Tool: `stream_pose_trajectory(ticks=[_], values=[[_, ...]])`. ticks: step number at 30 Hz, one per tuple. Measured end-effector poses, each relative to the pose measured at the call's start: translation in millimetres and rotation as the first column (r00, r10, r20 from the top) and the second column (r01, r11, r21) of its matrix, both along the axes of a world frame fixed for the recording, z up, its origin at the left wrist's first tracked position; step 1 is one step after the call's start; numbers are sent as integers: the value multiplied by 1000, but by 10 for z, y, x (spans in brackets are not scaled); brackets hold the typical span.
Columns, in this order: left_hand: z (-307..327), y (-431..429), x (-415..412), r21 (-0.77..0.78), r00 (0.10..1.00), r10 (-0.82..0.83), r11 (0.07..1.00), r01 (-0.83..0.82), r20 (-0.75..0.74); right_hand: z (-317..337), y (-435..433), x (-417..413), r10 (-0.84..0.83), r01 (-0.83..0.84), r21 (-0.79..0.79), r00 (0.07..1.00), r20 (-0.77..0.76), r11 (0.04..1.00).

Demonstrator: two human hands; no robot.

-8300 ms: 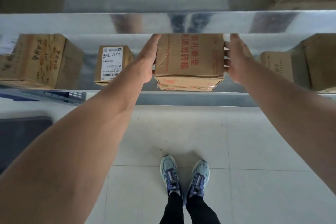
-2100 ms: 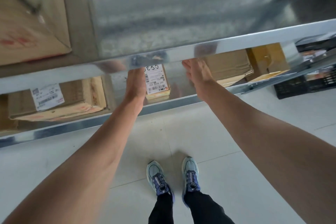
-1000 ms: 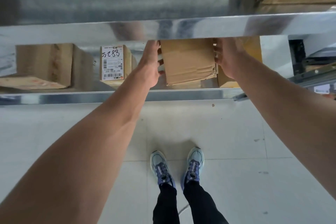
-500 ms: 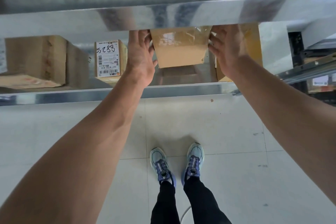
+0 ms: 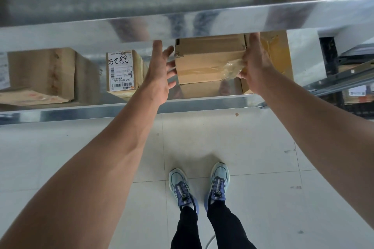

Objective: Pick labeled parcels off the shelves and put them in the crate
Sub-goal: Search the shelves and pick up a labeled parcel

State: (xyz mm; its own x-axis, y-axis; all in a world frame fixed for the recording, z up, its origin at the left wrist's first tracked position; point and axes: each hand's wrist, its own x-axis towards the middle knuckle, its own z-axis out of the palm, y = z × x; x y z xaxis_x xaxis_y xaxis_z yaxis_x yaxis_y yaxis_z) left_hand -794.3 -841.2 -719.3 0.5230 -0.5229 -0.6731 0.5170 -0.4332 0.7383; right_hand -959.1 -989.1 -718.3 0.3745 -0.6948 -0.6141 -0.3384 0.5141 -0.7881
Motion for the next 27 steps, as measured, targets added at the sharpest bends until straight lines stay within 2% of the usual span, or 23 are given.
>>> stream_pose_trajectory(ticks=[6,11,17,27], values=[[12,-32,-5,-89,995,99,991,-97,21,-105,-120,-115,14,-13,-9,997,82,1000],[-60,46,-149,-155,997,62,986,-56,35,-262,-32,-171,20,-25,50,995,96,998],[-162,44,-350,-244,996,84,966,-85,-15,-420,124,-159,36,-49,112,992,119,992],[-242,47,-441,-242,999,43,969,-43,-6,-533,143,-190,79,-101,144,986,150,984]])
